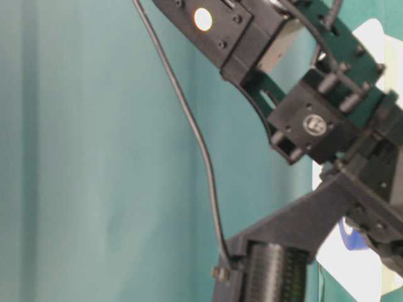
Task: Put the tape into the white case with the right arm.
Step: 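Move the right gripper down onto the yellow tape roll and grasp it, then carry the yellow tape into the tray's lower left and release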
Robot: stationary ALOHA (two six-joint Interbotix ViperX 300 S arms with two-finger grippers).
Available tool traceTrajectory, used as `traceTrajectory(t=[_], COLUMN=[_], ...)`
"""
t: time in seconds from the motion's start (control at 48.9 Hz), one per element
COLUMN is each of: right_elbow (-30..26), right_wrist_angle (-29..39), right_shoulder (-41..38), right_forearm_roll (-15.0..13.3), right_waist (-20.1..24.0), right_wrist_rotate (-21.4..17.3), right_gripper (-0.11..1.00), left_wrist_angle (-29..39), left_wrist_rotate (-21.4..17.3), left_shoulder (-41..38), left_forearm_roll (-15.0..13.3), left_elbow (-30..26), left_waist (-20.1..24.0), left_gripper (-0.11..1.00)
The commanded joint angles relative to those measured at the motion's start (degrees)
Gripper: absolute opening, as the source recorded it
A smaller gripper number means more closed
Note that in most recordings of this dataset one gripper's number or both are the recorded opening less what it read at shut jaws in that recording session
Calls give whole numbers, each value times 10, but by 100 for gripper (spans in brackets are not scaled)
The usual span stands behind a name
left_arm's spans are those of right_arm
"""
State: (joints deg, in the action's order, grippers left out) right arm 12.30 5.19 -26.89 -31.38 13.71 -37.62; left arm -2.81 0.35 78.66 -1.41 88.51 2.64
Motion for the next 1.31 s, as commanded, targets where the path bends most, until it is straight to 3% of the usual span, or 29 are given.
traceTrajectory(t=[0.0,0.123,0.184,0.634,1.023,1.289], right_elbow=[-14,-14,-14,-14,-16,-16], right_wrist_angle=[-1,-1,-1,3,83,93], right_shoulder=[11,11,11,33,97,99], right_forearm_roll=[1,-3,-3,-2,1,0], right_waist=[5,12,14,17,17,3], right_wrist_rotate=[-1,2,2,-1,-3,-3], right_gripper=[30,7,0,1,1,1], left_wrist_angle=[-3,-3,-3,-3,-3,-3], left_wrist_rotate=[0,0,0,0,0,0], left_shoulder=[-4,-4,-4,-4,-4,-4], left_forearm_roll=[-1,0,0,0,-1,-1], left_elbow=[-7,-6,-7,-7,-7,-7], left_waist=[1,1,1,1,1,1], left_gripper=[0,0,0,0,0,0])
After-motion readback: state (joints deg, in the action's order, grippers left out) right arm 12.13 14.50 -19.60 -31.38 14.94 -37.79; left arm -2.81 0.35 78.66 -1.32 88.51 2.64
